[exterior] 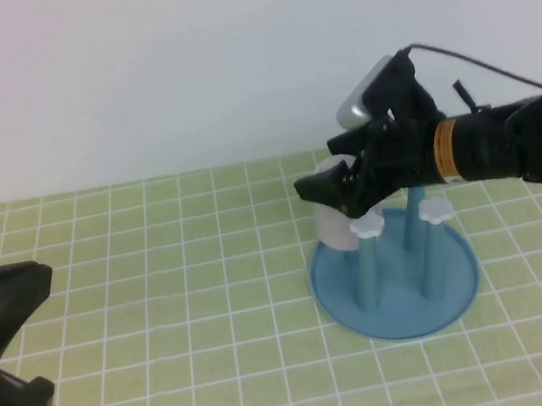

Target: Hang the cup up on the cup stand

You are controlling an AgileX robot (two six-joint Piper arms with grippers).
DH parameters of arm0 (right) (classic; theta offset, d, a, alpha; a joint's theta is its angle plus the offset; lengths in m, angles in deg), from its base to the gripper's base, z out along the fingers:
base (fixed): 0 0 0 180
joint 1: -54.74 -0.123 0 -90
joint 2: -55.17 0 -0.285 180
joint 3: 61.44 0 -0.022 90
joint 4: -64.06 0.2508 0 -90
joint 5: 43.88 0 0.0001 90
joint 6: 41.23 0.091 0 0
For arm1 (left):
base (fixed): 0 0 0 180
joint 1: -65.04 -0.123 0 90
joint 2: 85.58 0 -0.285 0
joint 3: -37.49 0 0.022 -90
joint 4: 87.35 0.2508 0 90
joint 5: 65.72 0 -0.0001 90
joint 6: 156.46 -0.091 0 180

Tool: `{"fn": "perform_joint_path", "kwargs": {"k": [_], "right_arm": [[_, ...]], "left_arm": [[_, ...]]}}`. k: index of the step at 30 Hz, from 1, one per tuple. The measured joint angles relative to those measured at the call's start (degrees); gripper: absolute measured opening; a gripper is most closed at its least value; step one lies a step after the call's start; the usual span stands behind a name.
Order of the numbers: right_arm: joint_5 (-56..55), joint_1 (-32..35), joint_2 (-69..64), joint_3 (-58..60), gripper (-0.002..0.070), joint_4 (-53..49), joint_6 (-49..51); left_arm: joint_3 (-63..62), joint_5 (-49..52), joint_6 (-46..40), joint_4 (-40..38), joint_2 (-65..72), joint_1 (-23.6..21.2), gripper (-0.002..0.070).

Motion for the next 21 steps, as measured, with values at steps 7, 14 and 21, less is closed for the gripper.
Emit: {"fn": "perform_joint_path", "kwargs": {"k": [7,14,21], "right_arm": [[5.1,-0.1,10.8,0.0,0.0603,-2.4,0.8],[9.6,-0.1,24.1,0.0,0.03,-11.3,16.8],[6.5,-0.1,33.5,1.4,0.0026,-20.6,33.2]], "left_arm": [[1.7,-6.2,1.0,3.9,-3.3,0.0,0.0],[12.9,-16.7,0.8,9.5,-13.9,0.0,0.0],[23.1,-20.5,0.8,10.8,-24.2,0.0,0.0]]}}
